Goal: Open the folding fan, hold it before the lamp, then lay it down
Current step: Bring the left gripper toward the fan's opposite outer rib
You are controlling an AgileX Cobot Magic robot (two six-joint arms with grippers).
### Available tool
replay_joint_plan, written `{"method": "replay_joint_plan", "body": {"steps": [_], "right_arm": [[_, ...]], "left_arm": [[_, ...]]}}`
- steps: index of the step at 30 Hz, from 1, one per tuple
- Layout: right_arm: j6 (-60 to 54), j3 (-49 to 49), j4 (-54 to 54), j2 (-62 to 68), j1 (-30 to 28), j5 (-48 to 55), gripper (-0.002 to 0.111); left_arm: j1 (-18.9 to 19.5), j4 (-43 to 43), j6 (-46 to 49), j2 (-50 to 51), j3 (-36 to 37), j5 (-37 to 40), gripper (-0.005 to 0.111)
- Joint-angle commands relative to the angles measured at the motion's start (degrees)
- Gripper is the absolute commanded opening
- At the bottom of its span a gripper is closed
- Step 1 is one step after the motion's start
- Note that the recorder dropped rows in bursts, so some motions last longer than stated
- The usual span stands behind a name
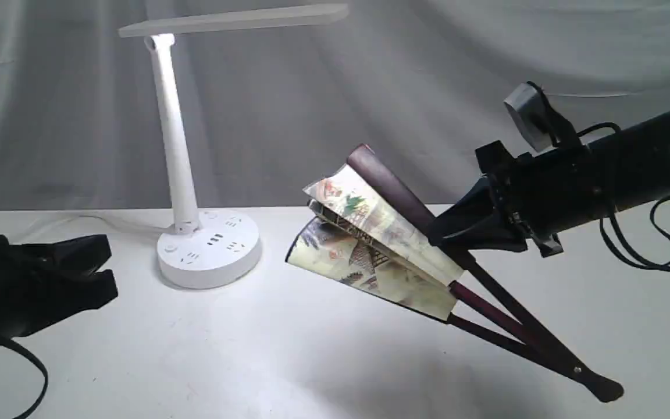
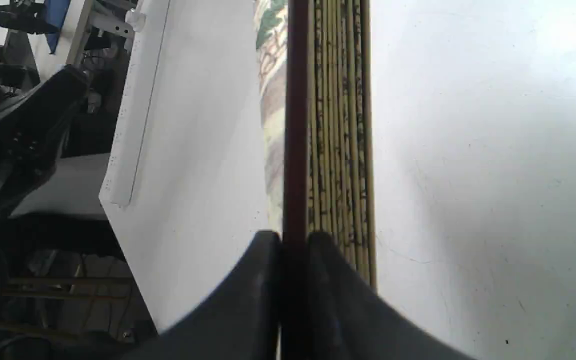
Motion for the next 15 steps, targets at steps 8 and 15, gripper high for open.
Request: {"method": "replay_joint_plan", "body": {"steps": [8,15], "right_arm": [[-1.18,0.3,1.12,-0.71,-0.18,0.6,0.0],[-2.44,0.3,1.6,-0.5,-0.18,0.6,0.0]], "left_arm": [[-0.22,3.5,-18.38,12.22,-0.81,-2.95,0.031],[-0.22,23.7,-41.95,21.71,-8.24,-8.34,0.036]]}}
